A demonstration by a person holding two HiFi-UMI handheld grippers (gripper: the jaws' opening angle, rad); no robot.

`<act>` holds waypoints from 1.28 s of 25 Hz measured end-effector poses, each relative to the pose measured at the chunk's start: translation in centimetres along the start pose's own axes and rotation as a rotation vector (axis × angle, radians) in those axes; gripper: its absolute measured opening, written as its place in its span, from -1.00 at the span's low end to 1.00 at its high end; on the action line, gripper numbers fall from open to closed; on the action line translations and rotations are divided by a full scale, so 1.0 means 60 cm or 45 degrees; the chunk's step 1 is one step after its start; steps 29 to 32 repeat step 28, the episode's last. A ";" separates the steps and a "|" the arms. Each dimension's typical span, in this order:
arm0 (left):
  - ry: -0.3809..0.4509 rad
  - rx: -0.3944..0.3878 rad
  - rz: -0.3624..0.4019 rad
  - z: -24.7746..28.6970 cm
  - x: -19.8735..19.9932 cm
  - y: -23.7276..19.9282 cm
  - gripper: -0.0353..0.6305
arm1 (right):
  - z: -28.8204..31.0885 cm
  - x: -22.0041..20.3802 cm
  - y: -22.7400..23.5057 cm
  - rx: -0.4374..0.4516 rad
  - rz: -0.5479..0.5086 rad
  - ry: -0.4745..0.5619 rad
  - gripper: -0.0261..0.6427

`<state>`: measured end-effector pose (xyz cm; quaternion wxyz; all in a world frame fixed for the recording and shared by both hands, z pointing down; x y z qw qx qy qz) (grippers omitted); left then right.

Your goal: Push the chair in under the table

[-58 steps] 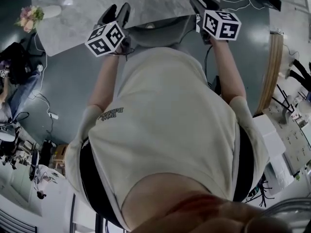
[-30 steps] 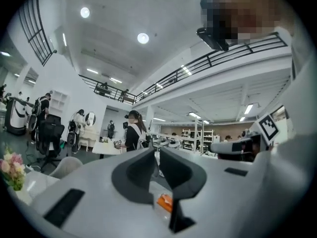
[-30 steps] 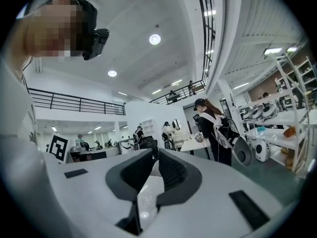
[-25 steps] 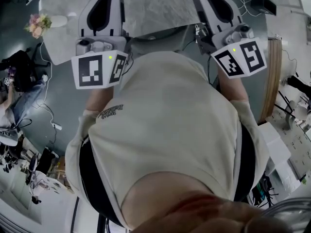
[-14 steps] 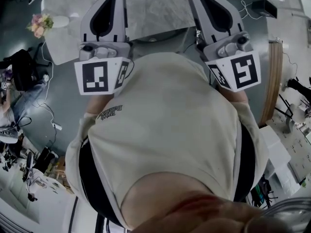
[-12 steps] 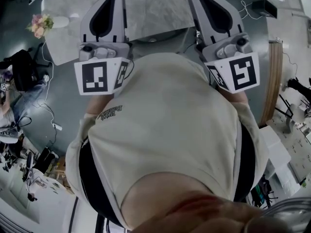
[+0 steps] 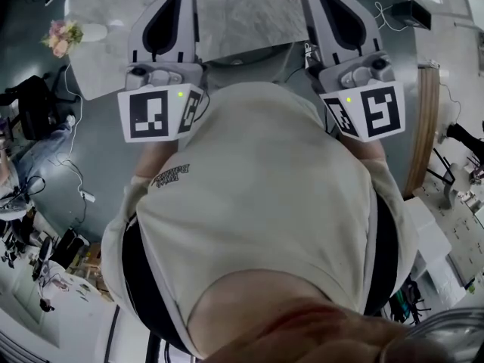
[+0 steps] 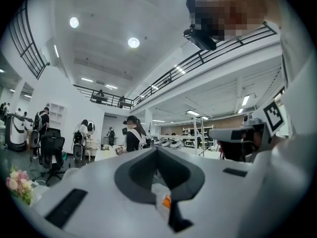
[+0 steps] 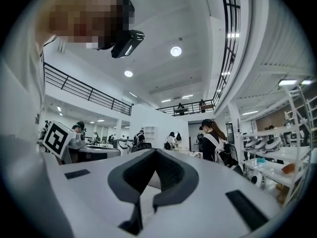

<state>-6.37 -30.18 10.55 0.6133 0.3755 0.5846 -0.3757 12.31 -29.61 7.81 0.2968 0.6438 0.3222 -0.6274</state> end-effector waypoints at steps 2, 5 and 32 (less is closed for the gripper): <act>-0.002 0.000 0.001 -0.001 0.000 0.002 -0.87 | 0.000 -0.004 -0.003 0.004 -0.012 -0.017 -0.90; -0.001 0.001 0.004 -0.002 0.002 0.007 -0.86 | -0.003 -0.008 -0.006 0.011 -0.020 -0.031 -0.89; -0.001 0.008 0.004 -0.006 -0.002 0.008 -0.87 | -0.007 -0.021 -0.005 -0.056 -0.089 -0.066 -0.89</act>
Point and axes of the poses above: the fingertips, and each gripper's own axes: z forward along the fingers, y to its right, x out of its top, the point moved 4 cm from there along -z, backward along the fingers, and after that the axes turned 3 degrees about -y, right-handed, at the moved point
